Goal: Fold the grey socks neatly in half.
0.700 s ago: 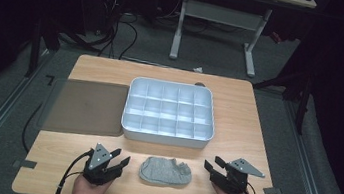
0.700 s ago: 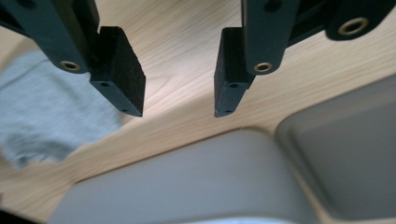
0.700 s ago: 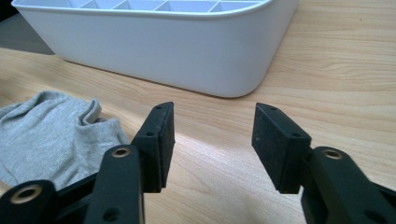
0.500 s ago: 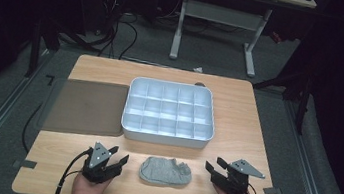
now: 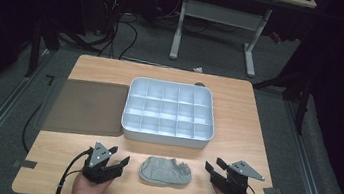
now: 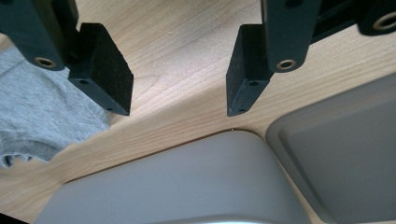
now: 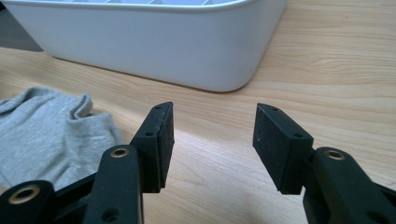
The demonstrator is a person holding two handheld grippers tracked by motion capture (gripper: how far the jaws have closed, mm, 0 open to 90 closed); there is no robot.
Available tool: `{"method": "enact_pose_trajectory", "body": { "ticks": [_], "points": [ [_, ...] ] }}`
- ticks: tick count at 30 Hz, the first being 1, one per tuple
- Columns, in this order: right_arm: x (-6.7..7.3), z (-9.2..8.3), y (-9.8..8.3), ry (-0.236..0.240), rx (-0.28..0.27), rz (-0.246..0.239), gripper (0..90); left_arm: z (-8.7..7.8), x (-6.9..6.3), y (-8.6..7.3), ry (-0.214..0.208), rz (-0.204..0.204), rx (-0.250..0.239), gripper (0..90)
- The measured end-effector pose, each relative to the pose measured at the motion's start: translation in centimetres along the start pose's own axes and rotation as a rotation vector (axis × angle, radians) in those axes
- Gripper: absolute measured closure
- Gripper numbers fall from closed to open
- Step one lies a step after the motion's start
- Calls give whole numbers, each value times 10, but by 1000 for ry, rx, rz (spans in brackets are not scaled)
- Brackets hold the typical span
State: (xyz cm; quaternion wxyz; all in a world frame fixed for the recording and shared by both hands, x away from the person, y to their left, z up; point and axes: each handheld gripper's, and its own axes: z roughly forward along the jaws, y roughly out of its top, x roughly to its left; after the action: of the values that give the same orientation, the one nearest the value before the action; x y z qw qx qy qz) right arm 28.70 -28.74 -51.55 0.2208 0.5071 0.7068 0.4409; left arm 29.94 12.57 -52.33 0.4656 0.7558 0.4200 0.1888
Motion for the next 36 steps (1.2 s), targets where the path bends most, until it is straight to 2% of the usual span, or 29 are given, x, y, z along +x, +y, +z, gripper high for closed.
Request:
{"method": "enact_pose_trajectory", "body": {
  "ticks": [3,6,19,29,31,36],
  "points": [
    [6,1,2,34,5,-15,536,-1,-2,1,-10,-17,-3,417],
    [12,2,2,58,12,-17,539,-1,-4,0,-17,-8,2,434],
    [29,5,1,114,27,-56,539,1,-13,0,-32,18,7,445],
    [44,8,0,152,53,-84,540,2,-27,1,-80,32,10,447],
    [47,10,0,158,63,-89,550,5,-32,0,-101,46,18,503],
    [49,11,-1,161,77,-85,556,8,-36,0,-133,47,34,598]
  ]
}}
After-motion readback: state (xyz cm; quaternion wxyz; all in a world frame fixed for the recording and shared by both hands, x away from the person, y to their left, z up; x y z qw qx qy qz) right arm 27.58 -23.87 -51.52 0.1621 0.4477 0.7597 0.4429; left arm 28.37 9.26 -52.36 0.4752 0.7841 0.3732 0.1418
